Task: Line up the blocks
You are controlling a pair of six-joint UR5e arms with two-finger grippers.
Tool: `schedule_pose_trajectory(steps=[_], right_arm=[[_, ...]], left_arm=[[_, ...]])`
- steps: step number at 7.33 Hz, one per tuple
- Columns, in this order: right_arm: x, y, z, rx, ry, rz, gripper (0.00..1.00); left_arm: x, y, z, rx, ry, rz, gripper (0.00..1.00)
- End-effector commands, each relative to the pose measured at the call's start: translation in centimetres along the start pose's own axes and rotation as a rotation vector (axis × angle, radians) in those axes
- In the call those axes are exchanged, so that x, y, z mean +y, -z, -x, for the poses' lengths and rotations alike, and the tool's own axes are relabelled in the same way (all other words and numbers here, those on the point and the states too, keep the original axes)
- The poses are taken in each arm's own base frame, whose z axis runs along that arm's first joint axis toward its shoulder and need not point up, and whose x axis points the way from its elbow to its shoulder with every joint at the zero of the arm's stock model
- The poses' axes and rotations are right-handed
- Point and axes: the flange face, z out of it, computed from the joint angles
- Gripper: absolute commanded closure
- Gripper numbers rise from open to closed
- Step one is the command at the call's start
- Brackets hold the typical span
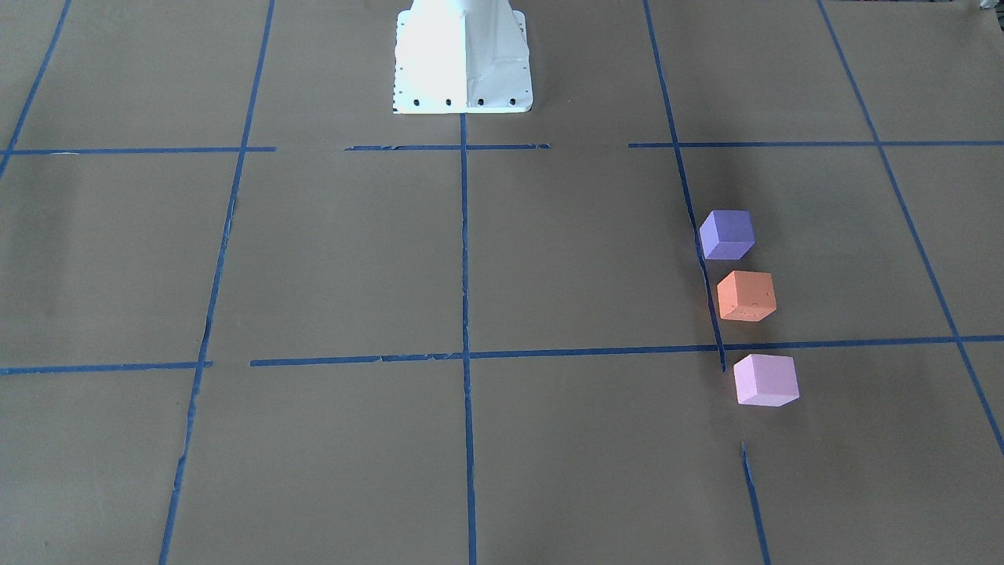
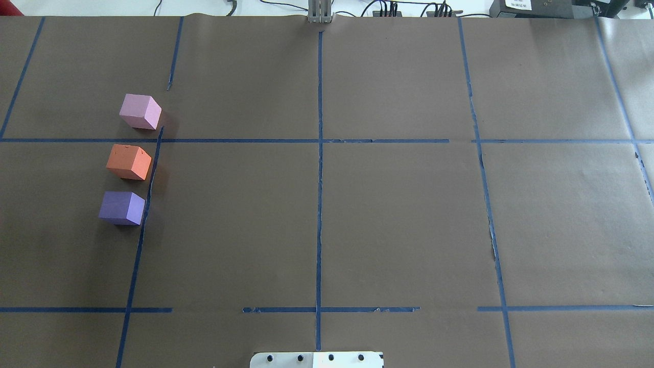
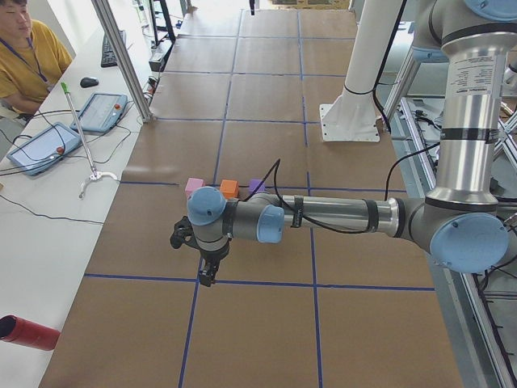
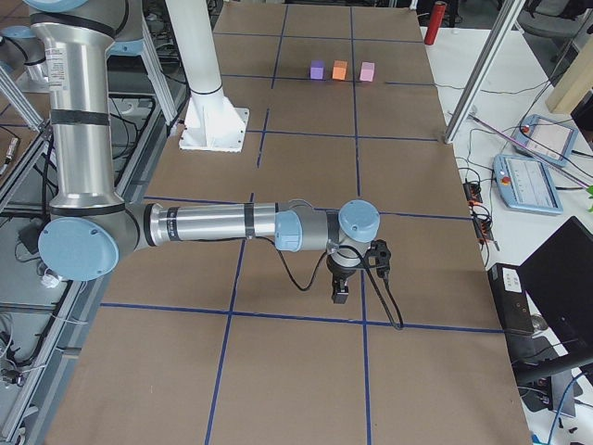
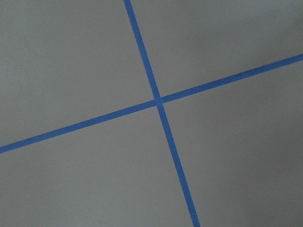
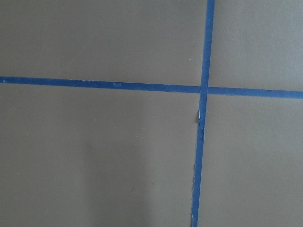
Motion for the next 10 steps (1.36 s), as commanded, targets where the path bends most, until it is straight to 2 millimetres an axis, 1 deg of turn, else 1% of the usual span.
schedule_pose_trajectory(steps=[1, 5, 10], right_arm=[[0.0, -0.01, -0.02, 0.0, 0.0, 0.0, 0.0], [0.0, -0.01, -0.02, 0.0, 0.0, 0.0, 0.0], [0.0, 0.04, 0.04, 0.0, 0.001, -0.001, 0.0]], left_arm=[[0.1, 0.3, 0.3, -0.005, 0.004, -0.007, 0.0], [0.15, 1.05, 0.66, -0.011, 0.008, -0.021, 0.0], [0.27, 0.94, 0.73, -0.011, 0.013, -0.019, 0.0]])
